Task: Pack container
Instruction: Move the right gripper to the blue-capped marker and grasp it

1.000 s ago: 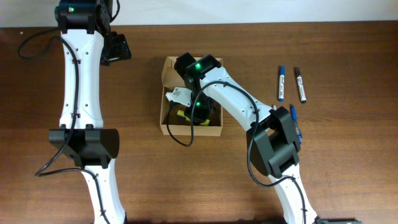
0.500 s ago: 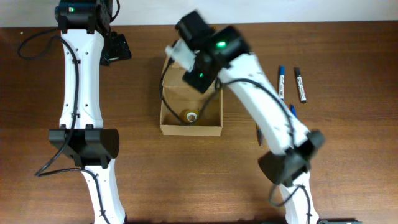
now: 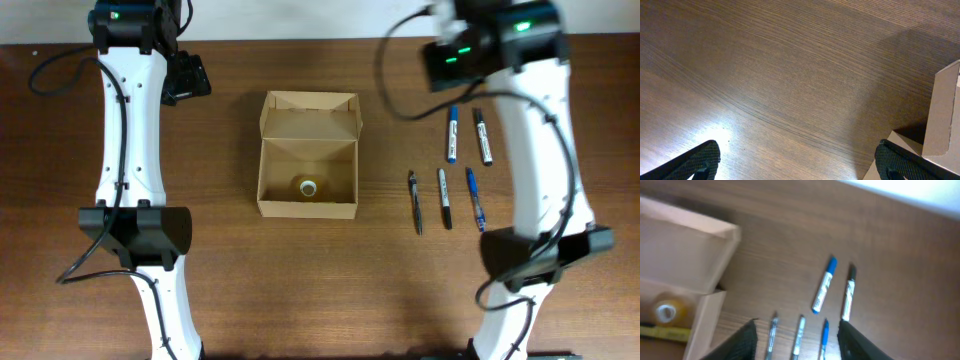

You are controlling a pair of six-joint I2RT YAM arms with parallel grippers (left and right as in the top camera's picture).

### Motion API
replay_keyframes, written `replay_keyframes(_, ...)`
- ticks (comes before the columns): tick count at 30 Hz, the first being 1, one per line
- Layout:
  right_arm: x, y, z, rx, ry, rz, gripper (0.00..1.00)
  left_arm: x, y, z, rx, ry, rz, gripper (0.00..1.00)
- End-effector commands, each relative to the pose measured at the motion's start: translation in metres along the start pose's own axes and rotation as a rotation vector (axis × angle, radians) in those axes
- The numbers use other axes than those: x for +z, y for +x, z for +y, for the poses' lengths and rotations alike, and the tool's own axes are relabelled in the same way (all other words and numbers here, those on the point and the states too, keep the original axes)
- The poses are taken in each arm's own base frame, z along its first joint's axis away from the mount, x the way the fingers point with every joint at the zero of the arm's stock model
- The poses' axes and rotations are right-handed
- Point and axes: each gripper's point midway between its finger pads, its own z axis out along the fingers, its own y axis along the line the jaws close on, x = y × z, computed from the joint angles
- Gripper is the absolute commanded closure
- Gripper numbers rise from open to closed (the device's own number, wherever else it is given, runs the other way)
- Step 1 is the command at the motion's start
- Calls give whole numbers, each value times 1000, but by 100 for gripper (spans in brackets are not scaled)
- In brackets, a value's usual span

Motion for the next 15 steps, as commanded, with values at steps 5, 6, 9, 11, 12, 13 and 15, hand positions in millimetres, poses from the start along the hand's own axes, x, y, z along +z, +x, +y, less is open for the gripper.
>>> replay_keyframes(5,106,57,-42,371,-50,252,57,-3,-3,2,3,6,-11,0)
replay_keyframes(6,118,63,-43,381,-52,273,56,-3,-3,2,4,6,-11,0)
replay_keyframes(9,148,84,-41,390,-60,339,53,-3,-3,2,3,6,-11,0)
replay_keyframes(11,167,97,-39,391,-60,379,53,-3,-3,2,3,6,-11,0)
replay_keyframes(12,175,102,-38,391,-60,394,53,-3,-3,2,3,6,-11,0)
replay_keyframes(13,182,106,-37,391,-61,403,53,-3,-3,2,4,6,-11,0)
replay_keyframes(15,197,113,-36,390,-57,423,53,-3,-3,2,4,6,-11,0)
